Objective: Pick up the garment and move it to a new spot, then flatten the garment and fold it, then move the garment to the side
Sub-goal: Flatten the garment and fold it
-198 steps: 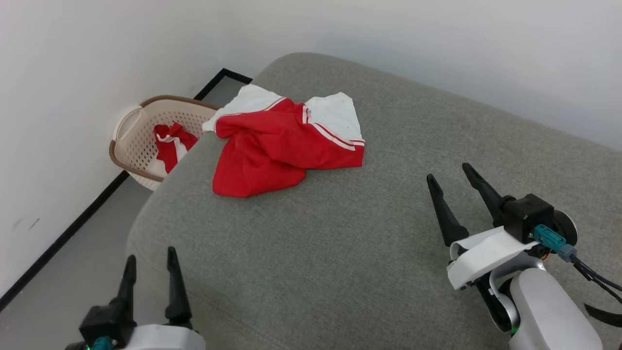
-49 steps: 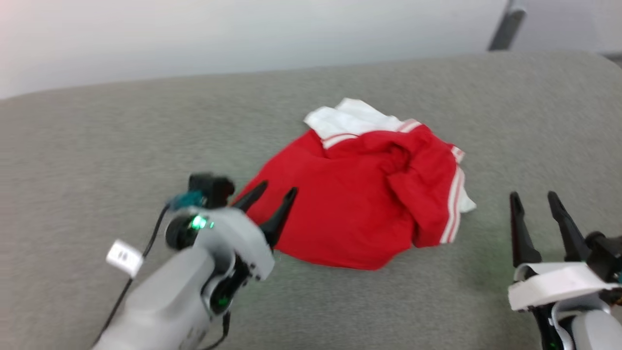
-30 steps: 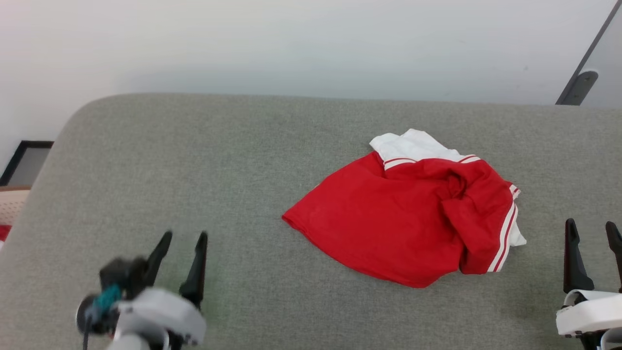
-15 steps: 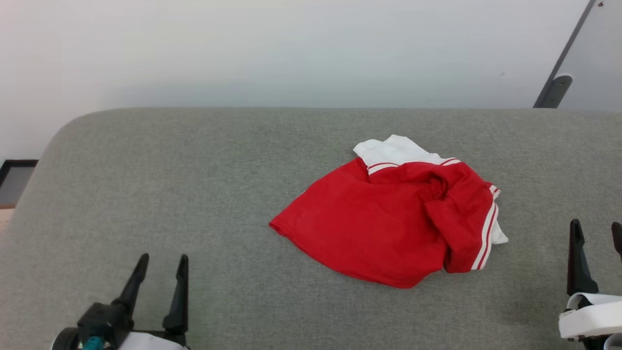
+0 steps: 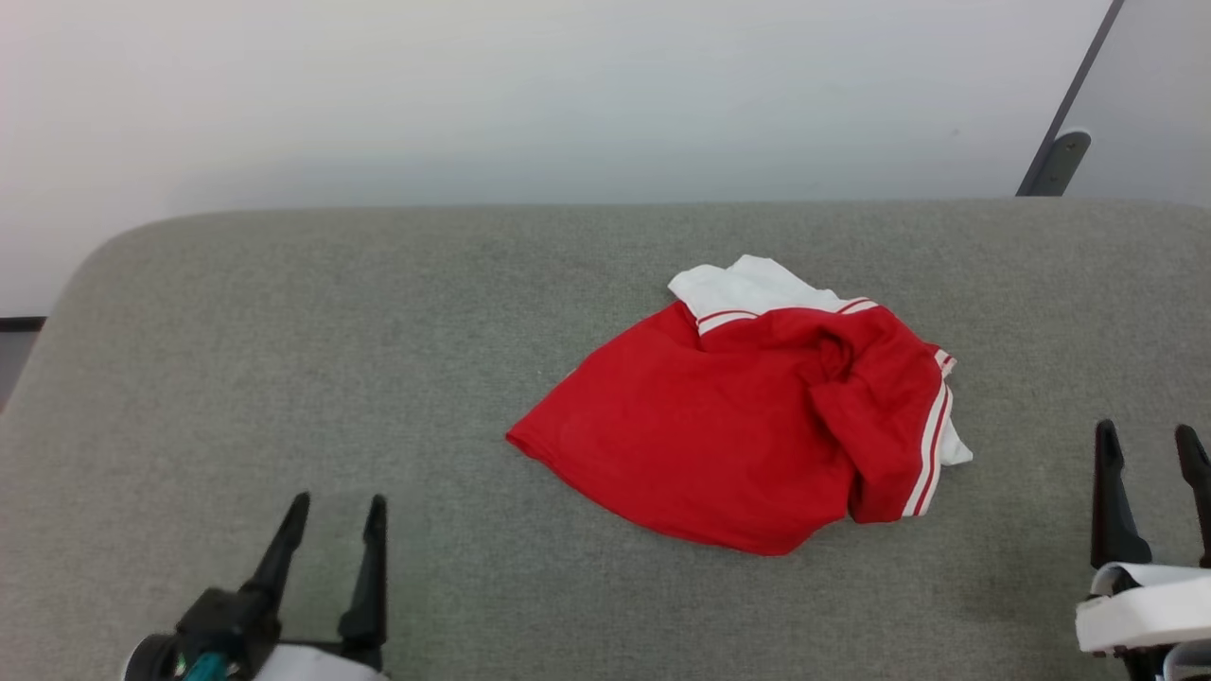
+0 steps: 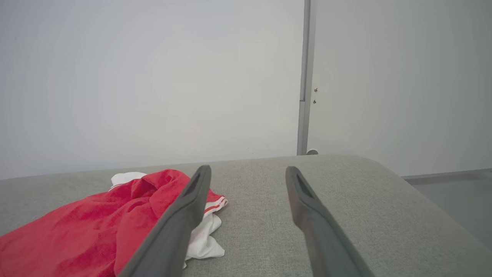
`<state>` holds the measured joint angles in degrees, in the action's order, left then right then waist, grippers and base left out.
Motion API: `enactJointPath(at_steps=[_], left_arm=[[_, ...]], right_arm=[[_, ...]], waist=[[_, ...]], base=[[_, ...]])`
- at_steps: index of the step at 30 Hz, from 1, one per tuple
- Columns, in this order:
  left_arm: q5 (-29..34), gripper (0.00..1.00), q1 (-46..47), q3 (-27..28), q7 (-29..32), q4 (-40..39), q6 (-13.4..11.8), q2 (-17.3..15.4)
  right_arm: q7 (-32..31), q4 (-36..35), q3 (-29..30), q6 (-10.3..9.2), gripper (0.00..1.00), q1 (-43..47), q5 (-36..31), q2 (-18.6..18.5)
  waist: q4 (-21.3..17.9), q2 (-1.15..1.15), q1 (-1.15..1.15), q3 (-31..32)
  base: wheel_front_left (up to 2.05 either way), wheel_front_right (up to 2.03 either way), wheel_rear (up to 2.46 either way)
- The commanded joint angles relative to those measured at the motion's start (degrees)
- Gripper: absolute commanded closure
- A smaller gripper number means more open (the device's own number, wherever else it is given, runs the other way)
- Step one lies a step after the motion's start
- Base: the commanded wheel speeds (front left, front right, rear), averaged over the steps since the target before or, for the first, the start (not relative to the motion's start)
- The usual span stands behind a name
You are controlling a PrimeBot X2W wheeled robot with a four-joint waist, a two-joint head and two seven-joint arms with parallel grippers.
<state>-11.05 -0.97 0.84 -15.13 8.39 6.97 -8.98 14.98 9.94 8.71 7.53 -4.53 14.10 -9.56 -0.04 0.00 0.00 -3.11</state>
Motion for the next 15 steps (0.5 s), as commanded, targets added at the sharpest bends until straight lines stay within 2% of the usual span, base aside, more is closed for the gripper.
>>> enactJointPath(at_steps=[1, 6, 10, 13, 14, 15], left_arm=[[0.08, 0.00, 1.34, -0.67, -0.01, 0.23, 0.26, 0.06], [0.58, 0.00, 6.60, -4.27, -0.01, 2.05, 0.50, -2.46], [-2.93, 0.00, 15.99, -9.75, 0.65, 4.77, 0.54, -5.69], [-6.10, 0.00, 25.49, -14.74, 4.51, 8.03, 0.50, -8.74], [-6.10, 0.00, 25.49, -14.74, 4.51, 8.03, 0.50, -8.74], [-9.04, 0.00, 32.12, -18.72, 9.43, 10.88, 0.51, -10.58]], right_arm=[[0.27, -0.14, -0.60, -0.08, 0.00, -0.77, 0.28, 0.11], [0.27, -0.20, -1.76, -0.08, 0.00, -2.13, 0.75, 0.19], [0.27, -0.41, -2.75, -0.08, 0.00, -3.65, 1.20, 0.70], [0.27, -0.66, -3.78, -0.08, 0.00, -5.63, 1.81, 1.63], [0.27, -0.66, -3.78, -0.08, 0.00, -5.63, 1.81, 1.63], [0.27, -0.64, -4.52, -0.08, 0.00, -6.99, 2.36, 2.33]], waist=[[-0.30, 0.00, 0.00, -0.55], [-1.97, 0.00, 0.00, -2.46], [-4.53, 0.00, 0.00, -5.23], [-7.45, 0.00, 0.00, -8.45], [-7.45, 0.00, 0.00, -8.45], [-9.79, 0.00, 0.00, -11.01]], base=[[0.00, 0.00, 0.00], [0.00, 0.00, 0.00], [0.00, 0.00, 0.00], [0.00, 0.00, 0.00], [0.00, 0.00, 0.00], [0.00, 0.00, 0.00]])
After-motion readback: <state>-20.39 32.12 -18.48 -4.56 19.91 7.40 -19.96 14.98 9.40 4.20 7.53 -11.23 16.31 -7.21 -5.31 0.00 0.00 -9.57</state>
